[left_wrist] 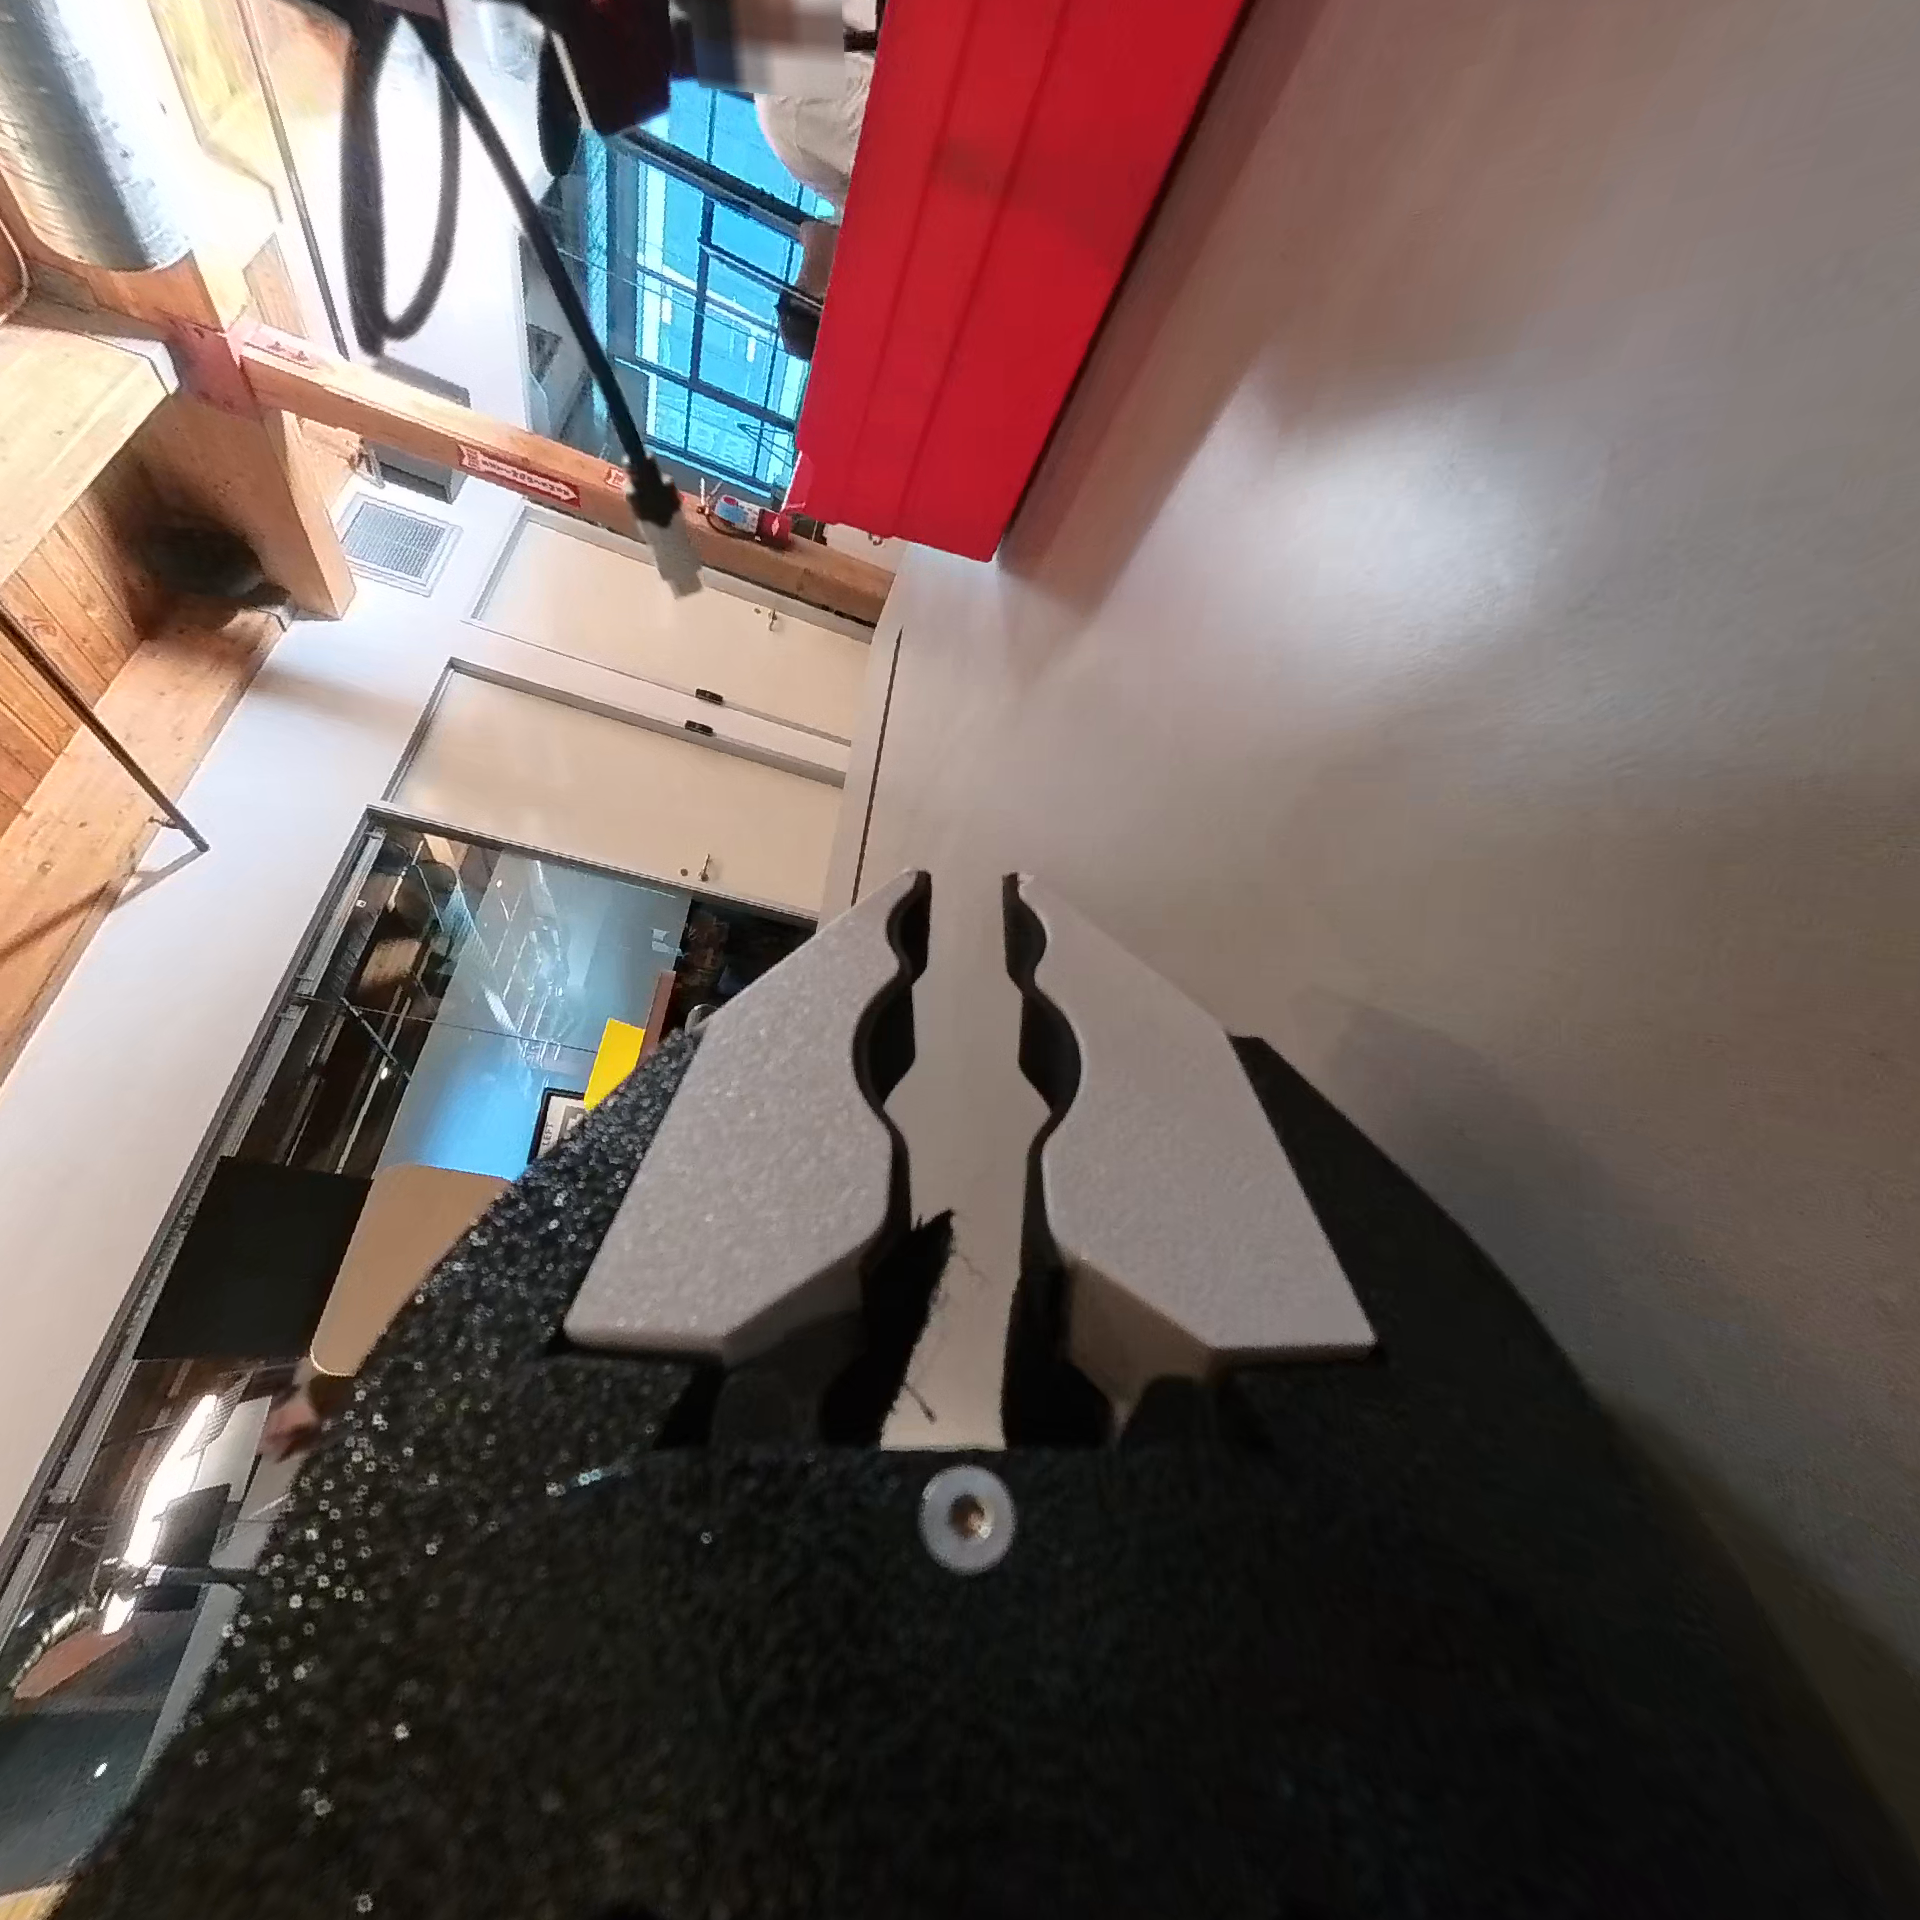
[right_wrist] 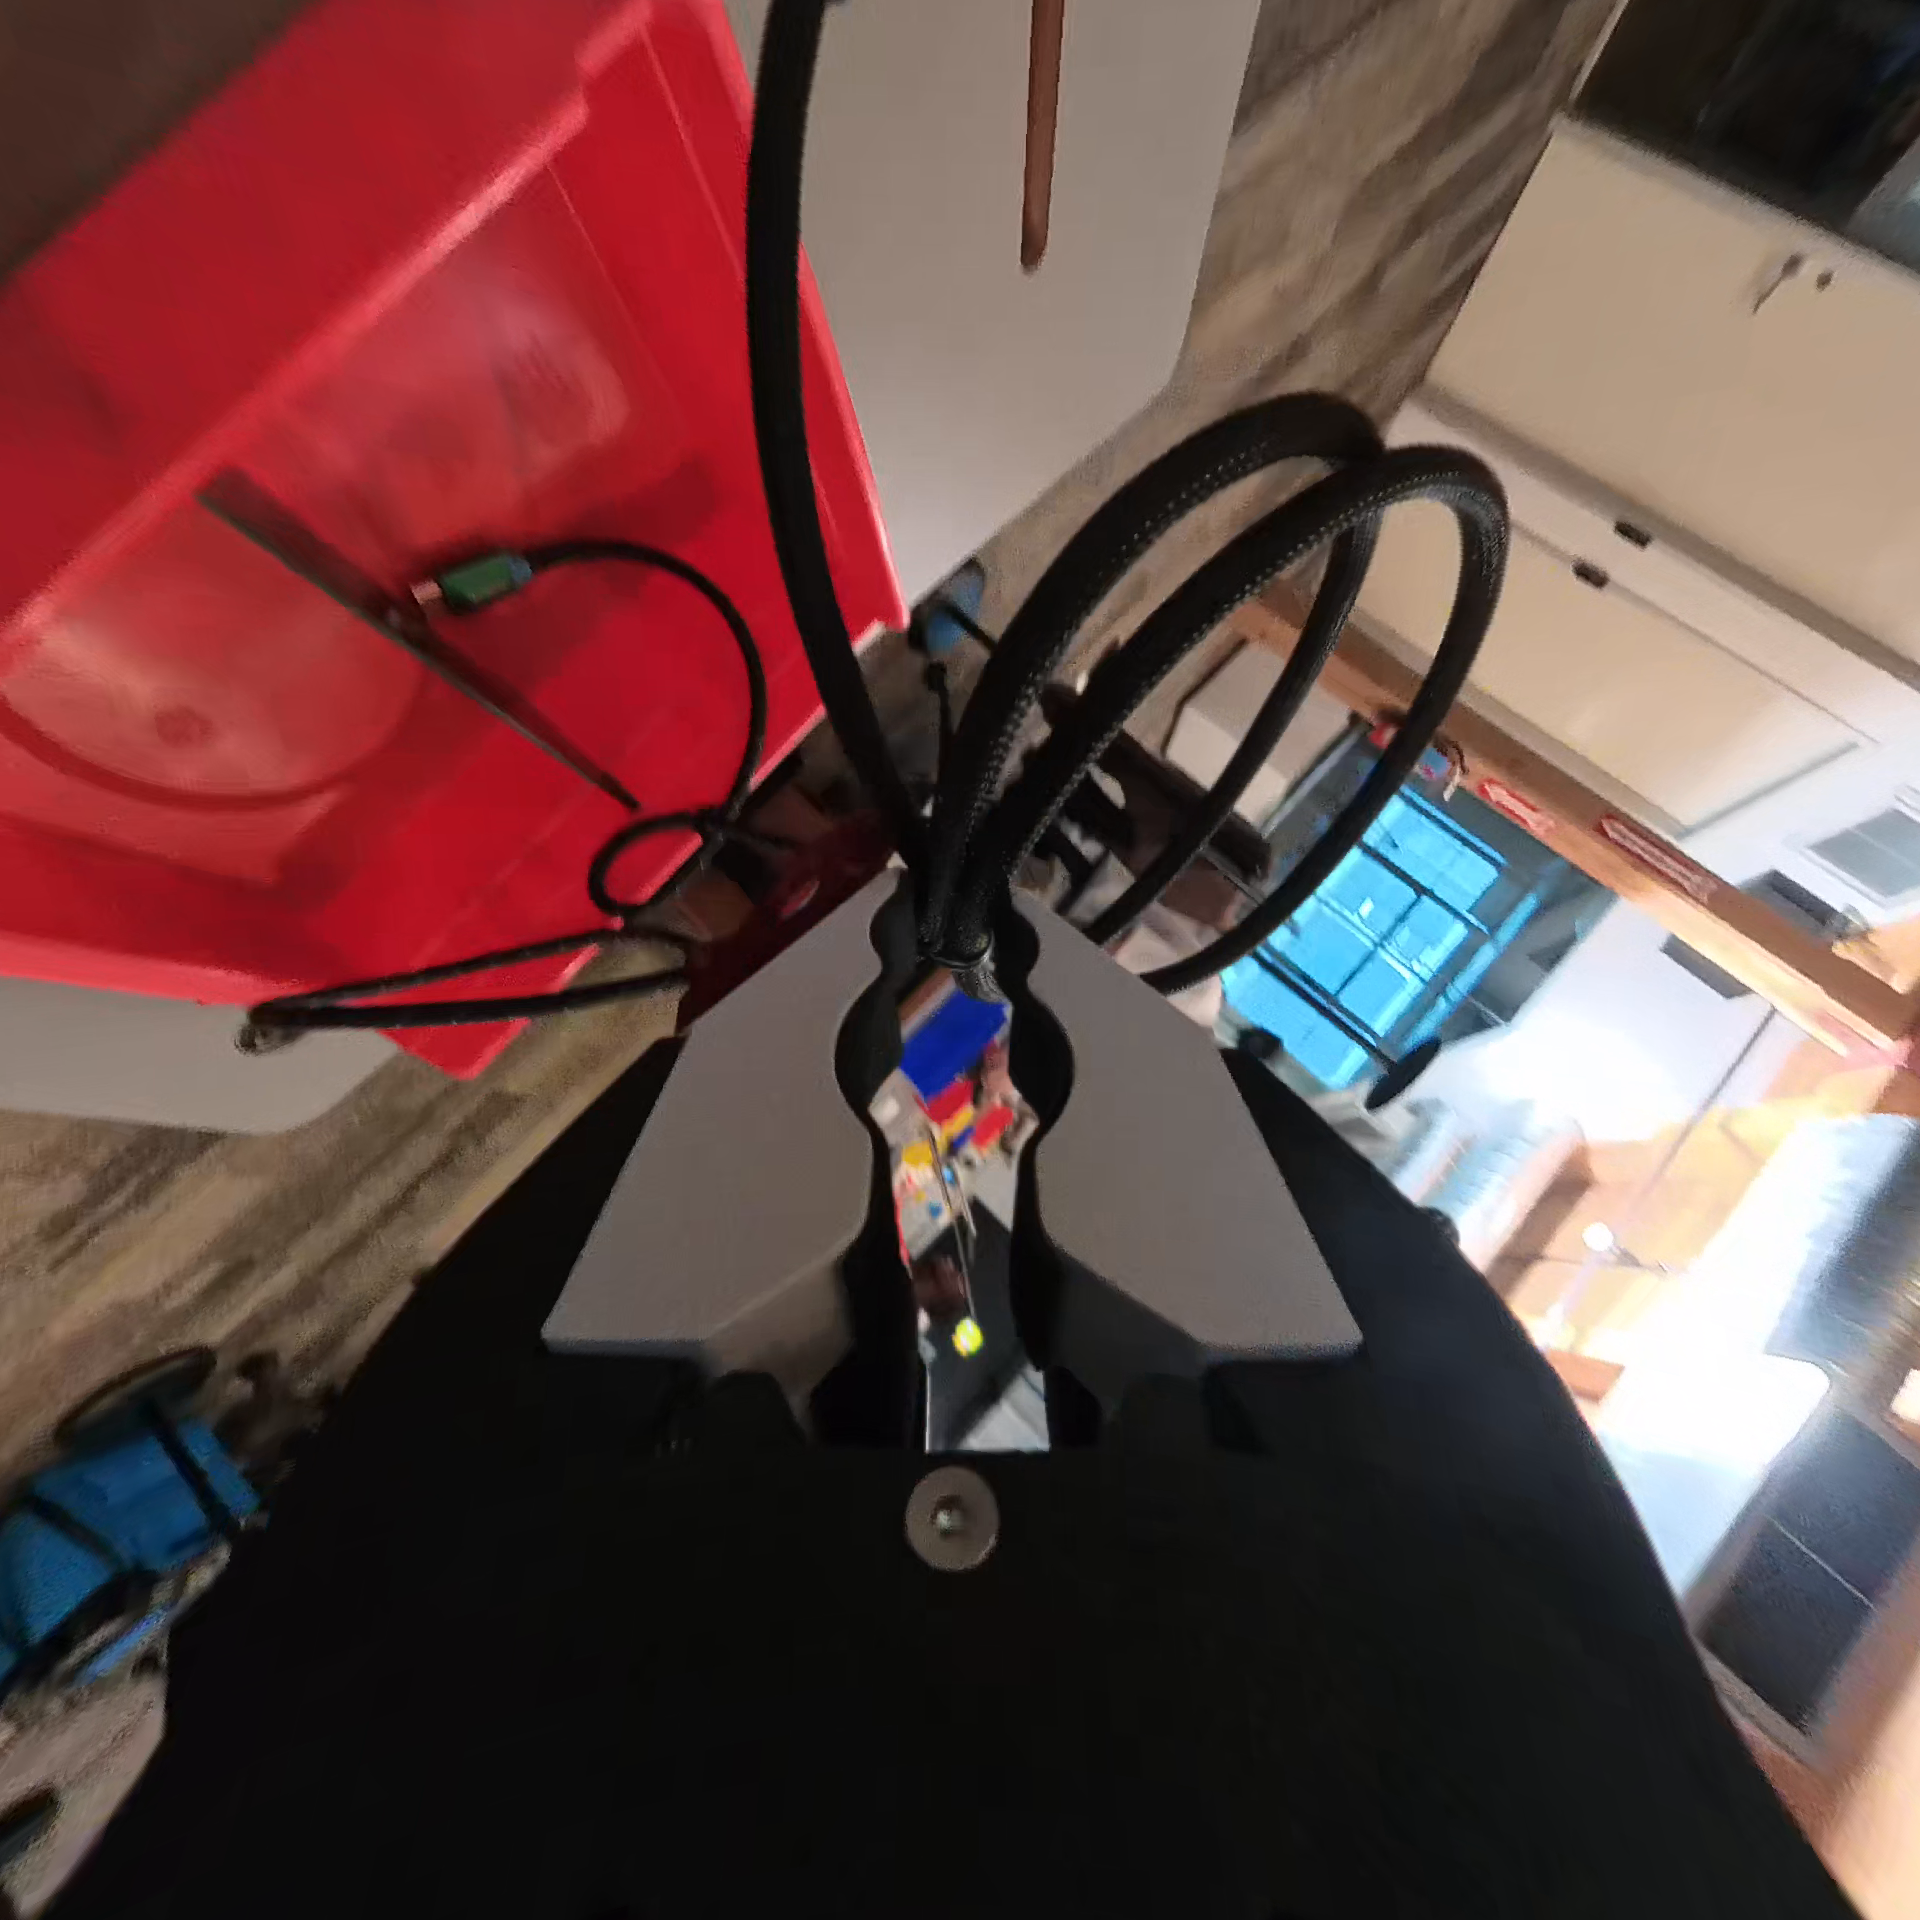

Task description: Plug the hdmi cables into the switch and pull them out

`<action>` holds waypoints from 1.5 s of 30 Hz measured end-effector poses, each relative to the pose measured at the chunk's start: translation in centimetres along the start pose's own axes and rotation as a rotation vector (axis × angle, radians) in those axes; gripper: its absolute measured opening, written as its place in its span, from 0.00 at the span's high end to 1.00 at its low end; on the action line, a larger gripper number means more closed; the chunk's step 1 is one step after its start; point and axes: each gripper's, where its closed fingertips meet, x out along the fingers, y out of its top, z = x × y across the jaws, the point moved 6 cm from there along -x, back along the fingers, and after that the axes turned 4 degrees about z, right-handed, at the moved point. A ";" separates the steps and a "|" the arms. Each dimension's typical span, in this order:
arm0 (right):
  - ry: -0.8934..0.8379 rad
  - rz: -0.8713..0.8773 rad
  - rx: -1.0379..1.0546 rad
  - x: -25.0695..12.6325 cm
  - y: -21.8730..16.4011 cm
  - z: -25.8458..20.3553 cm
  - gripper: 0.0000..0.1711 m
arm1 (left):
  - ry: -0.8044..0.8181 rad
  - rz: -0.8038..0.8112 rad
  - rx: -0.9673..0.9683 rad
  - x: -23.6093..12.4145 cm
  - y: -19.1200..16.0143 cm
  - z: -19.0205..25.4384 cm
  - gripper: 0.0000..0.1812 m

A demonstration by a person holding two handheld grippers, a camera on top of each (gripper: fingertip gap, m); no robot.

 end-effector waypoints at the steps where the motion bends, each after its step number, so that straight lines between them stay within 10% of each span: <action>1: -0.008 -0.042 -0.016 -0.1 -0.3 0.0 0.92 | 0.000 0.000 0.000 0.0 0.0 0.0 0.94; 8: 0.024 -0.163 -0.085 -0.3 -0.2 -0.5 0.92 | 0.042 0.057 0.009 1.9 2.9 -1.1 0.92; 19: 0.084 -0.100 -0.040 -0.1 -2.0 0.7 0.92 | -0.158 0.148 -0.073 20.0 12.5 -3.7 0.51; 24: 0.090 -0.100 -0.063 -0.1 -2.7 0.7 0.92 | -0.378 0.072 -0.021 25.7 13.1 -3.3 0.50; 36: 0.095 -0.505 -0.398 4.2 -6.2 -0.2 0.93 | -0.409 0.006 0.058 26.5 11.9 -1.1 0.48; 45: 0.303 -0.044 -0.503 8.1 4.9 -3.5 0.93 | -0.305 0.007 0.033 24.6 11.8 -1.1 0.52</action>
